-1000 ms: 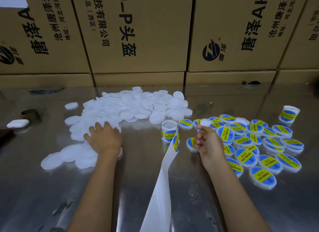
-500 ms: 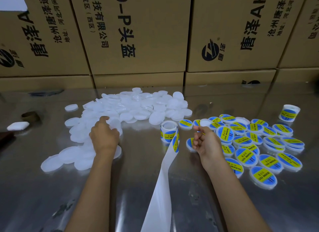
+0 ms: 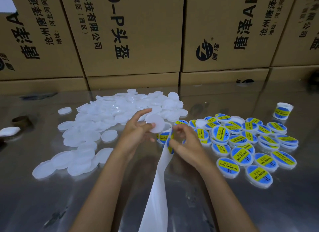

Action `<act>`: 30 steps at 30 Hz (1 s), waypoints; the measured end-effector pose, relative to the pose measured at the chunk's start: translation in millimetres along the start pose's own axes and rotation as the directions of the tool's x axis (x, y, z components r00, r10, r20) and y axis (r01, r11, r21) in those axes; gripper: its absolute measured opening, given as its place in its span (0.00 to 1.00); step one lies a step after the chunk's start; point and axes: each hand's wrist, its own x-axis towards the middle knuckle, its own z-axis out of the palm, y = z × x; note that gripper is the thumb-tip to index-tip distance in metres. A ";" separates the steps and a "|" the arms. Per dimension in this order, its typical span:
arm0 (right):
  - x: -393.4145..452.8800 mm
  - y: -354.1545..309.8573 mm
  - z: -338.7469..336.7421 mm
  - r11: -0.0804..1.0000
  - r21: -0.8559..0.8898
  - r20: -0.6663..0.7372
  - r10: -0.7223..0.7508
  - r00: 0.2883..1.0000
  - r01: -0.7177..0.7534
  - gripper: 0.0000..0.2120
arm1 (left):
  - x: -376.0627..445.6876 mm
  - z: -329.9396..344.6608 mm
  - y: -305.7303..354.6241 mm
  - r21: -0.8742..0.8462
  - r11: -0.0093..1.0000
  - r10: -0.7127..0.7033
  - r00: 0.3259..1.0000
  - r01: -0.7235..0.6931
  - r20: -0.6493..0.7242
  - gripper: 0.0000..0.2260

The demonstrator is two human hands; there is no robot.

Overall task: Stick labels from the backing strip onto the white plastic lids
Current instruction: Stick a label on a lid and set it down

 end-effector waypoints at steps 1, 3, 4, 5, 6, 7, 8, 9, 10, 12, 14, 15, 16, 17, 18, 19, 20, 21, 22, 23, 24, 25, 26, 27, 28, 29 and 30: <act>-1.4 3.3 1.5 0.995 -0.091 0.052 -0.025 0.998 0.030 0.20 | 0.0 3.7 -1.6 0.017 1.000 0.013 1.000 -0.013 -0.005 0.18; -3.4 7.6 3.6 0.981 -0.171 0.085 -0.073 0.994 0.087 0.25 | 2.0 8.6 -6.3 0.037 0.999 0.010 0.999 -0.009 -0.037 0.18; -4.0 9.0 4.8 0.977 -0.184 0.080 -0.093 0.992 0.107 0.26 | 3.1 10.7 -9.3 0.029 1.000 -0.005 0.999 0.006 -0.046 0.18; -4.4 9.7 5.9 0.973 -0.199 0.070 -0.109 0.992 0.121 0.26 | 4.0 13.0 -12.3 0.019 1.000 -0.022 0.998 0.023 -0.051 0.18; -4.3 9.8 7.0 0.968 -0.216 0.058 -0.119 0.991 0.128 0.26 | 4.4 15.3 -15.3 0.022 0.999 -0.031 0.998 0.033 -0.056 0.18; -4.5 9.4 8.4 0.964 -0.229 0.046 -0.124 0.991 0.132 0.26 | 4.6 17.1 -17.7 0.042 0.999 -0.032 0.997 0.035 -0.066 0.18; -5.0 8.8 9.8 0.963 -0.234 0.036 -0.127 0.991 0.132 0.26 | 4.9 18.4 -19.6 0.072 0.997 -0.024 0.997 0.030 -0.075 0.17; -5.4 8.4 11.1 0.964 -0.233 0.028 -0.127 0.992 0.130 0.26 | 5.1 18.9 -20.8 0.101 0.995 -0.012 0.996 0.020 -0.084 0.17; -6.0 8.1 12.2 0.964 -0.231 0.021 -0.128 0.992 0.129 0.27 | 5.2 19.5 -21.3 0.129 0.992 0.000 0.996 0.012 -0.090 0.16; -6.2 7.6 13.1 0.963 -0.233 0.012 -0.134 0.991 0.134 0.27 | 5.3 20.0 -20.6 0.171 0.985 0.013 0.996 0.003 -0.087 0.17; -6.2 7.6 12.9 0.961 -0.240 0.009 -0.140 0.990 0.138 0.26 | 4.5 21.0 -19.4 0.178 0.984 0.013 0.998 -0.002 -0.063 0.17; -6.3 7.4 12.6 0.960 -0.244 0.004 -0.143 0.990 0.140 0.25 | 3.5 22.0 -19.2 0.170 0.985 0.013 0.999 -0.005 -0.046 0.17; -6.3 7.3 12.4 0.958 -0.250 -0.007 -0.145 0.989 0.139 0.24 | 2.6 22.7 -18.9 0.159 0.987 0.013 0.999 -0.007 -0.035 0.17; -6.0 7.3 12.4 0.956 -0.259 -0.022 -0.148 0.989 0.137 0.23 | 2.1 22.8 -18.2 0.144 0.990 0.013 0.999 -0.009 -0.029 0.17; -5.6 7.4 12.6 0.953 -0.272 -0.039 -0.150 0.988 0.134 0.22 | 2.0 22.4 -17.7 0.123 0.992 0.011 1.000 -0.008 -0.025 0.17; -5.3 7.3 12.7 0.950 -0.287 -0.053 -0.148 0.988 0.127 0.22 | 2.2 21.7 -17.4 0.100 0.995 0.006 1.000 -0.004 -0.021 0.17; -4.8 7.0 12.7 0.948 -0.297 -0.061 -0.142 0.988 0.118 0.21 | 2.7 20.9 -17.6 0.081 0.997 -0.001 1.000 0.002 -0.015 0.17; -4.3 6.8 12.6 0.947 -0.301 -0.061 -0.134 0.989 0.110 0.20 | 3.0 20.2 -17.7 0.069 0.998 -0.007 1.000 0.008 -0.008 0.17; -3.8 6.6 12.5 0.948 -0.302 -0.059 -0.127 0.990 0.103 0.20 | 2.9 20.0 -17.8 0.065 0.998 -0.011 1.000 0.011 0.001 0.17; -3.4 6.5 12.3 0.948 -0.301 -0.057 -0.122 0.991 0.100 0.19 | 2.6 20.0 -17.9 0.070 0.998 -0.009 1.000 0.008 0.012 0.17; -3.2 6.1 12.1 0.949 -0.300 -0.058 -0.120 0.991 0.098 0.19 | 2.0 20.4 -18.0 0.081 0.997 -0.003 1.000 0.001 0.023 0.17; -3.3 5.6 11.8 0.949 -0.299 -0.059 -0.118 0.991 0.095 0.18 | 1.3 21.0 -18.1 0.093 0.996 0.004 0.999 -0.007 0.033 0.17; -3.4 4.9 11.7 0.950 -0.298 -0.062 -0.116 0.991 0.092 0.18 | 0.2 21.8 -18.0 0.103 0.995 0.012 0.999 -0.016 0.041 0.16; -3.7 4.0 11.5 0.951 -0.297 -0.067 -0.113 0.991 0.088 0.17 | -0.8 22.7 -17.5 0.116 0.993 0.025 0.998 -0.030 0.049 0.16; -3.9 2.9 11.6 0.951 -0.297 -0.073 -0.111 0.991 0.084 0.16 | -1.7 23.6 -17.0 0.129 0.990 0.042 0.998 -0.049 0.056 0.17; -4.3 1.8 11.5 0.952 -0.296 -0.079 -0.108 0.991 0.080 0.16 | -2.5 24.3 -16.6 0.141 0.987 0.063 0.996 -0.070 0.059 0.17; -4.7 0.8 11.5 0.954 -0.292 -0.083 -0.104 0.991 0.076 0.15 | -3.1 25.1 -16.4 0.153 0.984 0.083 0.995 -0.091 0.060 0.17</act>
